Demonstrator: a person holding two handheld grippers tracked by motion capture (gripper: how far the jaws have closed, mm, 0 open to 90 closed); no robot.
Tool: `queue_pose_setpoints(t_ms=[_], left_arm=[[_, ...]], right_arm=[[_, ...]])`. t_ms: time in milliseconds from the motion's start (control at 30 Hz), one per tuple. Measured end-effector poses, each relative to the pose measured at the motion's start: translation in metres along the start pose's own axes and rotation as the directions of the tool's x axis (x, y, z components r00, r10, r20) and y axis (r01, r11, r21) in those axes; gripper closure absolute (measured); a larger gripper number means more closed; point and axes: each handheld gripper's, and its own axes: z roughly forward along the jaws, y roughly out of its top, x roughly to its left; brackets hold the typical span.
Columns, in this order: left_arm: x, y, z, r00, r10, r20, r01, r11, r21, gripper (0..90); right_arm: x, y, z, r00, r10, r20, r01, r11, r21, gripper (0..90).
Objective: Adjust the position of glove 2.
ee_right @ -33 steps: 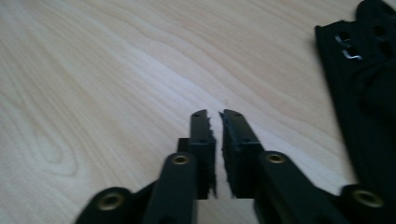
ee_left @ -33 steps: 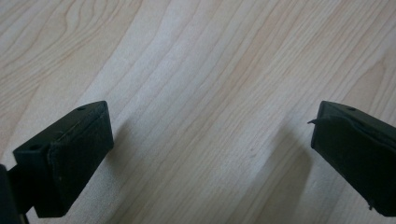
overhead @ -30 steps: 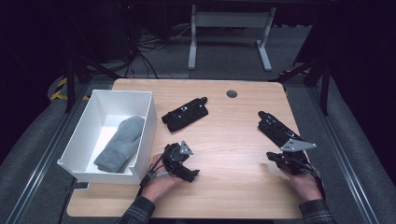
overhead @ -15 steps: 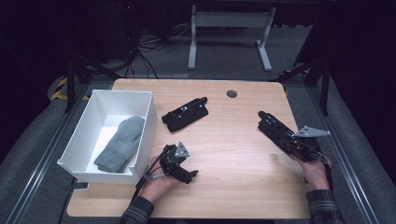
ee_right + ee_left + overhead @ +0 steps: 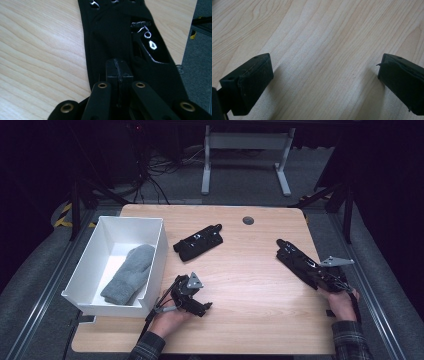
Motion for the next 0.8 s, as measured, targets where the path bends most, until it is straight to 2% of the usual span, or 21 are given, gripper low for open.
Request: queue_pose_setpoints(t_ms=[167, 200, 300, 367, 533, 667, 800], left_arm=[[0.0, 0.0, 0.0, 1.0, -0.003, 0.0, 0.003, 1.0, 0.0, 0.3], [0.0, 0.0, 0.0, 1.0, -0.003, 0.0, 0.003, 1.0, 0.0, 0.3], [0.0, 0.0, 0.0, 1.0, -0.002, -0.001, 0.002, 1.0, 0.0, 0.3], [0.0, 0.0, 0.0, 1.0, -0.003, 0.0, 0.003, 1.0, 0.0, 0.3], [0.0, 0.0, 0.0, 1.0, -0.003, -0.001, 0.003, 1.0, 0.0, 0.3], [0.0, 0.0, 0.0, 1.0, -0.003, -0.001, 0.003, 1.0, 0.0, 0.3], [0.0, 0.0, 0.0, 1.0, -0.003, -0.001, 0.003, 1.0, 0.0, 0.3]], right_arm=[[0.004, 0.0, 0.0, 0.9996, -0.012, -0.027, 0.012, 1.0, 0.012, 90.0], [0.006, 0.0, 0.0, 0.9989, -0.018, -0.044, 0.019, 1.0, 0.022, 90.0], [0.015, 0.002, 0.001, 0.997, -0.056, -0.052, 0.058, 0.998, 0.034, 90.0], [0.019, 0.002, 0.001, 0.9959, -0.065, -0.063, 0.067, 0.997, 0.04, 90.0], [0.028, 0.003, 0.001, 0.99, -0.076, -0.119, 0.081, 0.996, 0.039, 90.0], [0.039, 0.006, 0.002, 0.981, -0.102, -0.165, 0.109, 0.993, 0.035, 90.0], [0.054, 0.009, 0.004, 0.9678, -0.13, -0.215, 0.14, 0.99, 0.03, 90.0]])
